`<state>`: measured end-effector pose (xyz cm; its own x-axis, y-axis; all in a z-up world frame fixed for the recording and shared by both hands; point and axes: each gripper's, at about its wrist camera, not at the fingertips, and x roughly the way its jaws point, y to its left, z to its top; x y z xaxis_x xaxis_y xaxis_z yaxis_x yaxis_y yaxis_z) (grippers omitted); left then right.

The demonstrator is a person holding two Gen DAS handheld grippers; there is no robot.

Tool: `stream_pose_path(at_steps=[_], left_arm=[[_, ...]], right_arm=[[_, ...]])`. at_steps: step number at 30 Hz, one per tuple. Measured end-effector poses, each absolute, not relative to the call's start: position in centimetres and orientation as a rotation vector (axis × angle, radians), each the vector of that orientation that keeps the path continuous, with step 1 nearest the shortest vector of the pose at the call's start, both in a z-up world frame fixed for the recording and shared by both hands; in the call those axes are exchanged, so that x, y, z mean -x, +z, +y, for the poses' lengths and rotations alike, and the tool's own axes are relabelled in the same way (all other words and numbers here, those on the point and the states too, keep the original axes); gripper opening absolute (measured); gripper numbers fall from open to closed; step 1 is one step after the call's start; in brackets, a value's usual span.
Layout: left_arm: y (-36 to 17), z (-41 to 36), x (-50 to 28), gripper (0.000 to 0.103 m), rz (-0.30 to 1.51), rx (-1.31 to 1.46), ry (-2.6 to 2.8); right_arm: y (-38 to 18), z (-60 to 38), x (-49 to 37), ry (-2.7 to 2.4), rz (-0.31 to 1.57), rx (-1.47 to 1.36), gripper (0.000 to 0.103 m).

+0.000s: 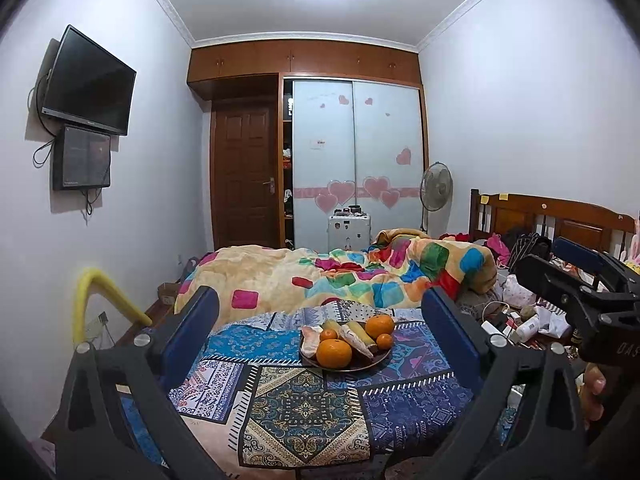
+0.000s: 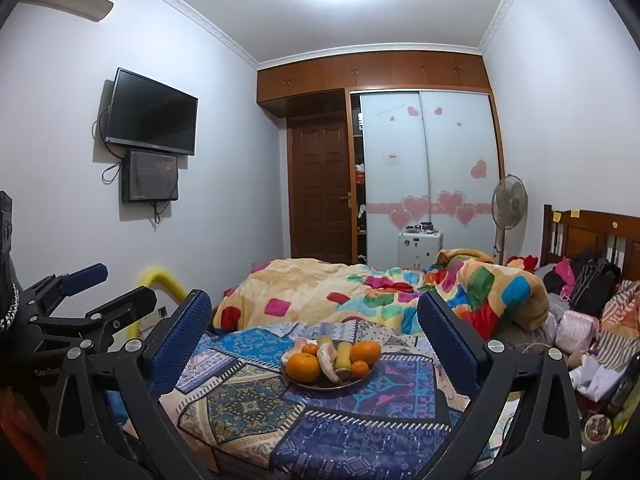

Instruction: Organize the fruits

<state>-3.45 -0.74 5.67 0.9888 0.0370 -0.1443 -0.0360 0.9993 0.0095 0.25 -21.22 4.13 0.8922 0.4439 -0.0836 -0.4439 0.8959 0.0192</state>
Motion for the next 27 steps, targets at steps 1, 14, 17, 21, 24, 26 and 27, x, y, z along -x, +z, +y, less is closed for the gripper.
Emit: stream_pose_path(at_steps=[1,14,17,21,24,26,27], left_arm=[[5.6,-0.7,3.4,0.103,0.147,-0.006,0.036],[5.2,-0.5,3.0,0.103,0.153,-0.001,0.030],[5.1,-0.5,2.9,0.103,0.155,0.000,0.031],[5.0,-0.4,2.9,0.103,0.153,-0.007,0.028],[4.8,-0.4,2.8,0.103,0.151,-0.010,0.027],[4.6,-0.4,2.7,0.103,0.150,-0.009,0.025],[4.6,-0.4,2.7,0.103,0.151,-0.009,0.024]], right_arm=[[4.1,-21.2,-0.2,0.458,0.088,0.000,0.103],[4.0,-21.3,-0.3,0.451,0.096,0.001,0.103],[3.9,-21.4,-0.4,0.449,0.099,-0.002,0.103],[3.9,-21.3,-0.4,0.448,0.098,-0.001,0.103],[3.9,-21.4,-0.4,0.442,0.096,0.002,0.103],[3.9,-21.4,-0.3,0.435,0.093,0.005,0.103],[3.9,-21.5,-0.3,0.432,0.091,0.006,0.103]])
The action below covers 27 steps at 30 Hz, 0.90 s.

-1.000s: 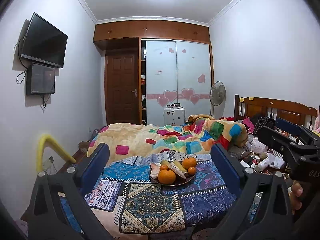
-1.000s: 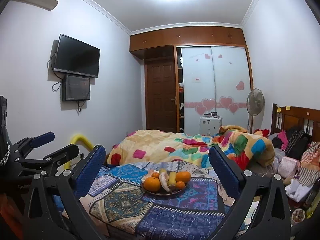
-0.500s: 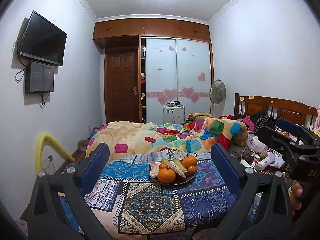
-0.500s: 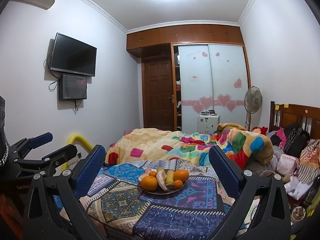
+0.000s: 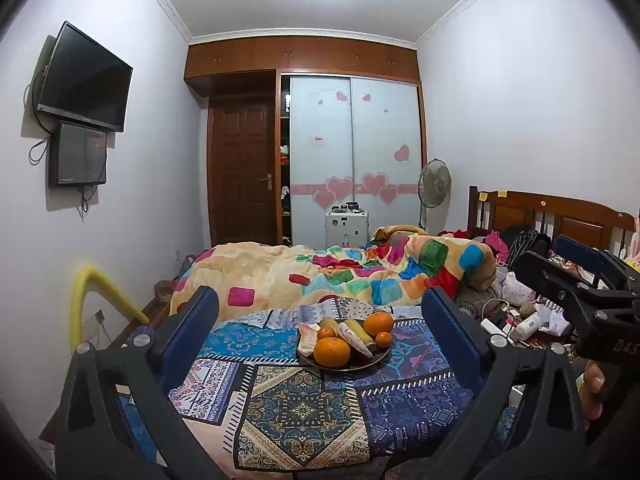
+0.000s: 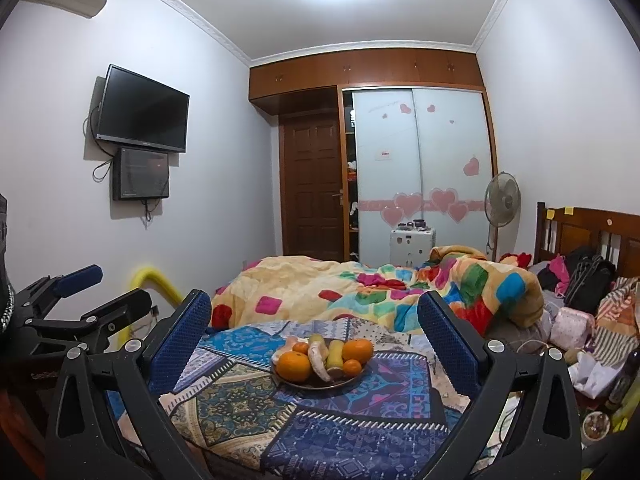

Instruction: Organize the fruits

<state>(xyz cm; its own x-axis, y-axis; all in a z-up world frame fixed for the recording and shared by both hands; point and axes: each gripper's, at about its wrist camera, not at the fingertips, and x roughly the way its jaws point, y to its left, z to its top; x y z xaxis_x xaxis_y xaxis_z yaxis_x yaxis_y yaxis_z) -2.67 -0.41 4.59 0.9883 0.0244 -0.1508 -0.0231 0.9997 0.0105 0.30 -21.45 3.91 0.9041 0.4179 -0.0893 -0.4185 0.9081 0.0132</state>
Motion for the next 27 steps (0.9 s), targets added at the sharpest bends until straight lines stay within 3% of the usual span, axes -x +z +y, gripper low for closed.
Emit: stream_pose_path(at_steps=[27], left_arm=[[4.55,-0.45,1.82,0.103,0.175,0.018,-0.005]], right_arm=[[3.93,-21.44,-0.69,0.414,0.092,-0.001,0.103]])
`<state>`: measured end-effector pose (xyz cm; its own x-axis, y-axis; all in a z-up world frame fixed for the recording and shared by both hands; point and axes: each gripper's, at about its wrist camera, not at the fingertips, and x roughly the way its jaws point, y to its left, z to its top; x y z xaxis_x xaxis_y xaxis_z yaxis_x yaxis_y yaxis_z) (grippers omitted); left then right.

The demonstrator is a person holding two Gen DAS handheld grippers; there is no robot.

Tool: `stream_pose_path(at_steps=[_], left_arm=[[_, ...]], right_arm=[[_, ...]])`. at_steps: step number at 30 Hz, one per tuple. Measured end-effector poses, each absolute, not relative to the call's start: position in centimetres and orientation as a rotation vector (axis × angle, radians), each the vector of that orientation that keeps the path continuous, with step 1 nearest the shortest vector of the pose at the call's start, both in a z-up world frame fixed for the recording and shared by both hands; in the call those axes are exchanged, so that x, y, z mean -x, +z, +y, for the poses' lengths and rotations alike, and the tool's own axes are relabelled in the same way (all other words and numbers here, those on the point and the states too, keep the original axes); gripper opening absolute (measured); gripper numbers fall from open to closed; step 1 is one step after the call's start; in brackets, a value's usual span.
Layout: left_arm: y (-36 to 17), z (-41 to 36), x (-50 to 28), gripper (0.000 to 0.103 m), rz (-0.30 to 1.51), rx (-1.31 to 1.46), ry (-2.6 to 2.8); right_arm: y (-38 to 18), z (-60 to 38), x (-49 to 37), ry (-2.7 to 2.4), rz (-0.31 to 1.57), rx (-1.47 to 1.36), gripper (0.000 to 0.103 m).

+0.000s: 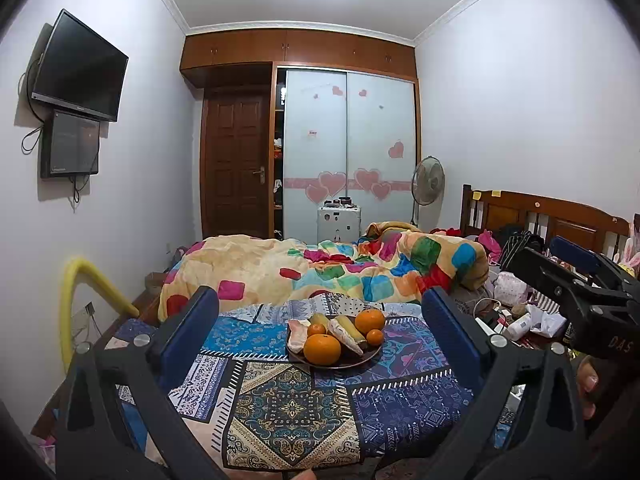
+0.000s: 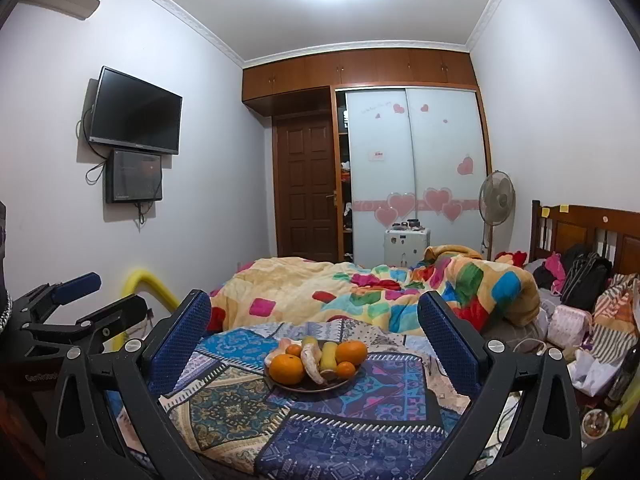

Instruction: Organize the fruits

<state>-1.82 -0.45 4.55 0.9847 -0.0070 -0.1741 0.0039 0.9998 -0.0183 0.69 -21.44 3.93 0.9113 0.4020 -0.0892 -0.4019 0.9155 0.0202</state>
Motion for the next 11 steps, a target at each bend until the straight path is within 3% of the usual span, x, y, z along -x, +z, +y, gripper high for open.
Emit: stream_pose_path(at_steps=[11], left_arm=[[4.62,-0.57,1.87,0.103,0.179,0.017,-0.015]], right_arm=[[3.91,-21.29,-0.86,0.414,0.094,-0.002,0.103]])
